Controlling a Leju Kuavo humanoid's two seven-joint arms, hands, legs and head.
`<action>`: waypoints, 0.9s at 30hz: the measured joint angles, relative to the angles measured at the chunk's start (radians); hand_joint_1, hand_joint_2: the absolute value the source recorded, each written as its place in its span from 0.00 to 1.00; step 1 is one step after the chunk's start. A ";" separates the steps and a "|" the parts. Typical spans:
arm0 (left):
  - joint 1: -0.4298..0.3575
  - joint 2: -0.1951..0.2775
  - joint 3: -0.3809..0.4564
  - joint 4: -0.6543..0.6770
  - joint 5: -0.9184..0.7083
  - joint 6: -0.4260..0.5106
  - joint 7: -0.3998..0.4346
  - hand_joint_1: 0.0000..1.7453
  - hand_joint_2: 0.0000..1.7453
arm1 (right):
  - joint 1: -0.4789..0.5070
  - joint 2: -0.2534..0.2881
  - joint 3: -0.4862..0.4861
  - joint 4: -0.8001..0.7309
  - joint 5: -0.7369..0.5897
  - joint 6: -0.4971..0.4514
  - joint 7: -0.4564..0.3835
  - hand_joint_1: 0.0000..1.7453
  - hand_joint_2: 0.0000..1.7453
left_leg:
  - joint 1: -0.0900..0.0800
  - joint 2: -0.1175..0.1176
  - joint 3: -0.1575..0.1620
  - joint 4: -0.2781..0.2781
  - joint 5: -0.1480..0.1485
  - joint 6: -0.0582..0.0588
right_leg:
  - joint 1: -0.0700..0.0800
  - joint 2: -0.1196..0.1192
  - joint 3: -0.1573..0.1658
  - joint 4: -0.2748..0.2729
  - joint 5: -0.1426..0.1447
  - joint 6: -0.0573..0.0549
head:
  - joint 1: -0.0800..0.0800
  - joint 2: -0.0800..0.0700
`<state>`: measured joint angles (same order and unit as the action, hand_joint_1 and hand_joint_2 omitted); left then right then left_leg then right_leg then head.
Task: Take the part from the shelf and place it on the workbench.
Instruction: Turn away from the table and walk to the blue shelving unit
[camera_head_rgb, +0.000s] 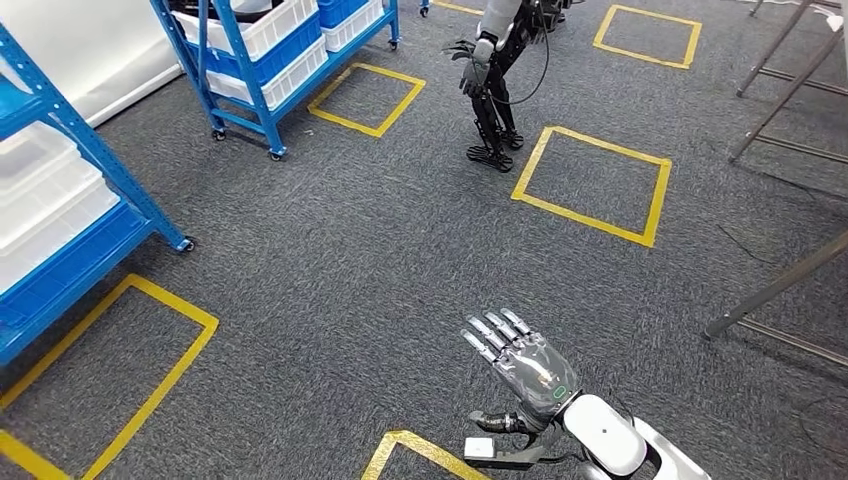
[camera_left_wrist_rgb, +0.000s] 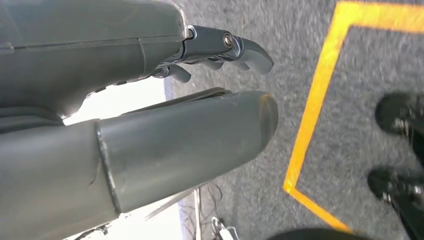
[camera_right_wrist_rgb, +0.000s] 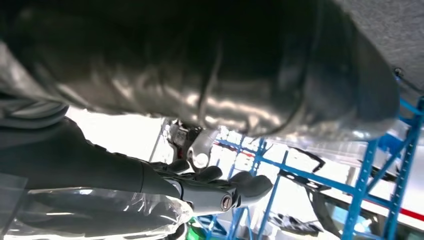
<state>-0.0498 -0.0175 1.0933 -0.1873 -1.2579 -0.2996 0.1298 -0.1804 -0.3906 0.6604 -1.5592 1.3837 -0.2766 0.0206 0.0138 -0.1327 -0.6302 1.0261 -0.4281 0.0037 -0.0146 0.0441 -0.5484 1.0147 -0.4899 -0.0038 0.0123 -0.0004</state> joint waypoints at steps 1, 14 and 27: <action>0.000 0.000 0.000 0.000 -0.001 0.001 -0.001 0.00 0.00 | 0.003 0.000 -0.002 -0.001 0.001 -0.001 0.000 0.00 0.00 | -0.002 0.031 -0.011 0.023 -0.017 -0.004 | -0.001 -0.014 0.003 -0.006 0.003 -0.007 | 0.000 0.000; 0.004 0.000 -0.001 0.000 0.016 0.019 -0.001 0.00 0.00 | 0.046 0.002 -0.038 0.010 0.005 -0.019 0.000 0.00 1.00 | -0.014 0.180 0.046 -0.010 -0.029 0.014 | 0.017 -0.177 0.023 -0.007 -0.016 0.010 | 0.001 0.000; -0.002 -0.006 0.036 0.000 0.081 0.039 0.023 0.00 0.00 | 0.130 -0.041 -0.155 0.048 -0.107 -0.052 -0.058 0.00 1.00 | -0.008 0.015 0.047 -0.009 -0.022 0.029 | -0.001 0.038 -0.019 0.022 0.005 0.020 | 0.001 0.000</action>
<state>-0.0518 -0.0236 1.1292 -0.1873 -1.1765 -0.2605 0.1525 -0.0500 -0.4312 0.5049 -1.5114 1.2765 -0.3286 -0.0378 0.0061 -0.1174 -0.5830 1.0172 -0.4505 0.0323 -0.0157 0.0821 -0.5673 1.0369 -0.4851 0.0161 0.0130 -0.0001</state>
